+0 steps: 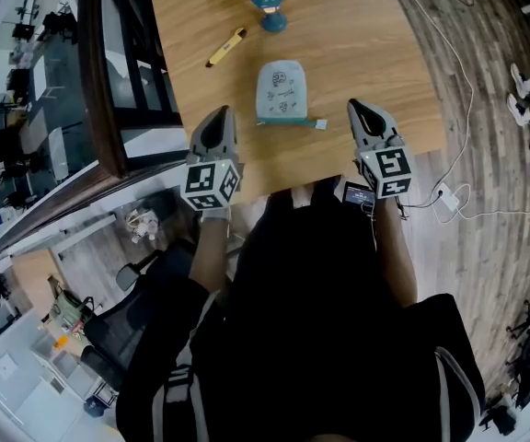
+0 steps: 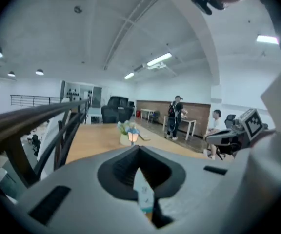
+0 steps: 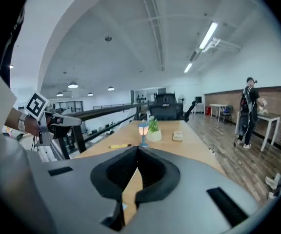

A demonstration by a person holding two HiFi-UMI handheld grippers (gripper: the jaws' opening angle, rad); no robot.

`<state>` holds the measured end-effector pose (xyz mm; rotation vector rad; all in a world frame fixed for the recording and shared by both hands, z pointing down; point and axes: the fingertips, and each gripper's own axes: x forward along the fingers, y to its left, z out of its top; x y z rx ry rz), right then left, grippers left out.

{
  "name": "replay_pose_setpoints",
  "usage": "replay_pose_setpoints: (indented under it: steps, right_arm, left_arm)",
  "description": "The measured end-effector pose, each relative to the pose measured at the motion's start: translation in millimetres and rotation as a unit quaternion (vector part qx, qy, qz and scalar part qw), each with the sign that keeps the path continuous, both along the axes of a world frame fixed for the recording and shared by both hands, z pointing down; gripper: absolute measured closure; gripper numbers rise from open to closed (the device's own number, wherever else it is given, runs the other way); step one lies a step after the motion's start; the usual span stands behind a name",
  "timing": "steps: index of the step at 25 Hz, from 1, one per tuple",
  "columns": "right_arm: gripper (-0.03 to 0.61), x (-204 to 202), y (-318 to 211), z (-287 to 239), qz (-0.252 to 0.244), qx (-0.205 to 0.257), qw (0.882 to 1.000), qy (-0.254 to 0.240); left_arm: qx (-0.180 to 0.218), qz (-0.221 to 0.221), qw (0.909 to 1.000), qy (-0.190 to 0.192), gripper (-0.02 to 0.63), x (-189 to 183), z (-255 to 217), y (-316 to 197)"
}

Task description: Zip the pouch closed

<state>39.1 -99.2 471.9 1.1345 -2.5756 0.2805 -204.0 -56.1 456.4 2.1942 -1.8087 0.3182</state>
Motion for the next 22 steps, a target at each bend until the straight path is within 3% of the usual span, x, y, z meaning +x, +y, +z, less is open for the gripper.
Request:
replay_pose_setpoints:
  steps: [4,8,11,16,22]
  right_arm:
    - [0.565,35,-3,-104,0.052,0.105,0.993,-0.031]
    - [0.565,48,14,-182,0.085,0.166,0.979,-0.082]
    - [0.565,46,29,-221,0.086,0.201,0.969,-0.115]
    - [0.566,48,33,-245,0.089,0.223,0.960,-0.143]
    - [0.566,54,36,-241,0.099,0.227,0.963,-0.102]
  left_arm:
    - [0.104,-0.008,0.9935,-0.046,0.615,-6,-87,4]
    - [0.169,-0.009,0.9824,-0.080,0.615,-3,-163,23]
    - [0.193,-0.020,0.9753,-0.105,0.615,-9,-194,36]
    - [0.219,-0.017,0.9693,-0.111,0.615,-3,-212,37]
    - [0.224,-0.014,0.9686,-0.107,0.615,-1,-216,39]
